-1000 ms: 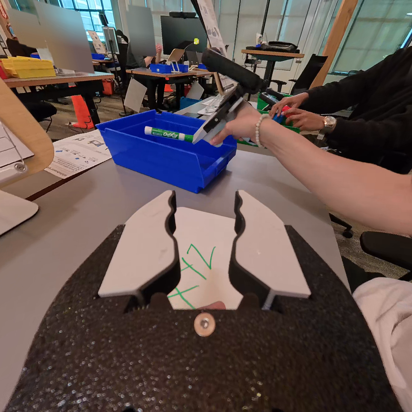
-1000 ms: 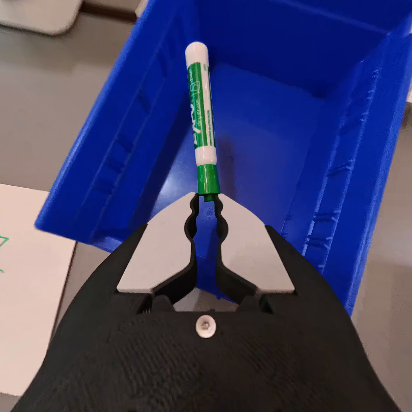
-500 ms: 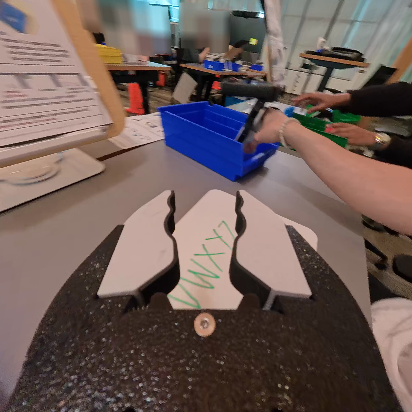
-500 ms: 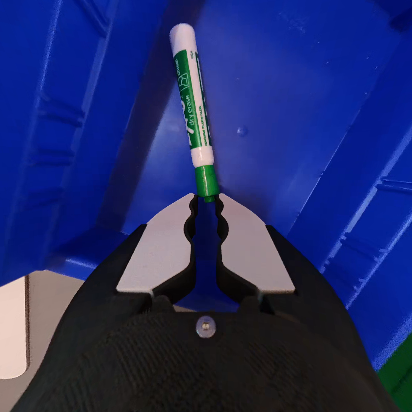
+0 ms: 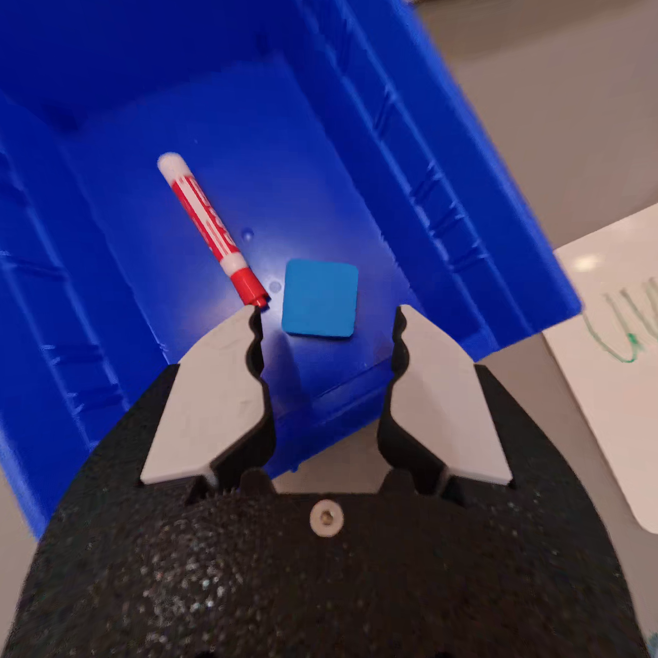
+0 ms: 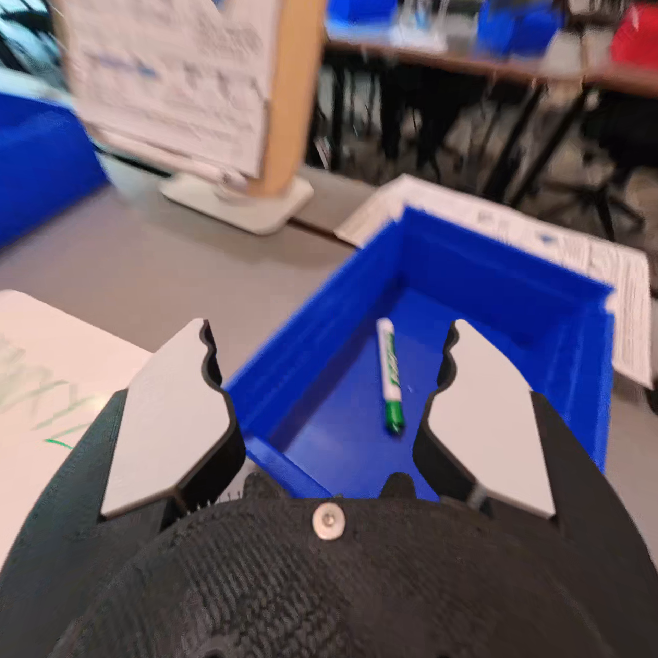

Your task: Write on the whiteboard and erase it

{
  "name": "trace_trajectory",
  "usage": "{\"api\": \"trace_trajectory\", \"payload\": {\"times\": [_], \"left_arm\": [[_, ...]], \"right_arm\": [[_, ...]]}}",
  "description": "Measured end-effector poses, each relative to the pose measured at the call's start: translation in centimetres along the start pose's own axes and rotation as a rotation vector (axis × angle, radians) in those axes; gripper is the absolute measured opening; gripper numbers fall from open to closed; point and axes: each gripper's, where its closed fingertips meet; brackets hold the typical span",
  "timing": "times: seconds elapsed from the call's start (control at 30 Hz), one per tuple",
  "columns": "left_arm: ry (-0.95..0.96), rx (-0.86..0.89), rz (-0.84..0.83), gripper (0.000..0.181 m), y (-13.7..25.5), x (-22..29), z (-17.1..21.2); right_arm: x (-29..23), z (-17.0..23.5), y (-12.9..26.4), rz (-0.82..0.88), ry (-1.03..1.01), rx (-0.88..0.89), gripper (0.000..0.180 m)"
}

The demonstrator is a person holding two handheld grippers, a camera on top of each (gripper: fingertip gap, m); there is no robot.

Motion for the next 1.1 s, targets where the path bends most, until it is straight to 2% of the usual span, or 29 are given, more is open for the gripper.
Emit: {"api": "trace_trajectory", "payload": {"times": [0.1, 0.13, 0.2, 0.27, 0.33, 0.43, 0.57, 0.73, 0.93, 1.0, 1.1], "left_arm": [[-0.059, -0.135, -0.069, 0.073, -2.0, -0.9, 1.6], [-0.076, -0.160, -0.062, 0.079, -2.4, -0.7, 1.8], [-0.051, -0.191, -0.023, 0.075, -2.9, 0.0, 1.7], [-0.027, -0.211, -0.034, 0.070, -3.2, -0.1, 1.4], [-0.002, -0.277, -0.026, 0.066, -3.4, -0.1, 1.8], [0.009, -0.372, -0.037, 0.067, -3.5, -0.5, 2.4], [-0.030, -0.452, -0.073, 0.065, -3.6, -0.9, 2.6], [-0.022, -0.515, -0.083, 0.051, -4.1, -1.0, 2.7], [-0.104, -0.481, -0.082, 0.050, -3.7, -1.1, 2.3], [-0.147, -0.422, -0.064, 0.050, -1.9, -0.2, 1.4], [-0.251, -0.281, 0.080, 0.049, 2.3, 4.0, -1.3]], "right_arm": [[-3.9, -3.1, 1.7, -0.135, 0.051, 0.183, 0.117], [-5.1, -3.6, 2.1, -0.166, 0.064, 0.217, 0.117], [-7.3, -4.4, 2.8, -0.224, 0.058, 0.282, 0.115], [-9.5, -5.0, 3.4, -0.287, 0.048, 0.360, 0.103], [-11.4, -5.3, 3.7, -0.334, 0.018, 0.418, 0.102], [-14.0, -4.4, 3.2, -0.420, -0.014, 0.411, 0.104], [-15.7, -3.3, 2.3, -0.439, -0.018, 0.402, 0.102], [-17.6, -2.5, 1.2, -0.472, -0.007, 0.348, 0.106], [-19.0, -2.8, 1.3, -0.496, 0.047, 0.351, 0.101], [-19.7, -3.0, 1.4, -0.523, 0.071, 0.356, 0.101], [-21.1, -3.8, 1.6, -0.586, 0.134, 0.359, 0.100]]}}
Point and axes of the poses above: each gripper's, where its closed fingertips meet, y back along the fingers, z out of its underside, x = y × z across the jaws, and after that the axes turned 5 degrees about y, right-handed
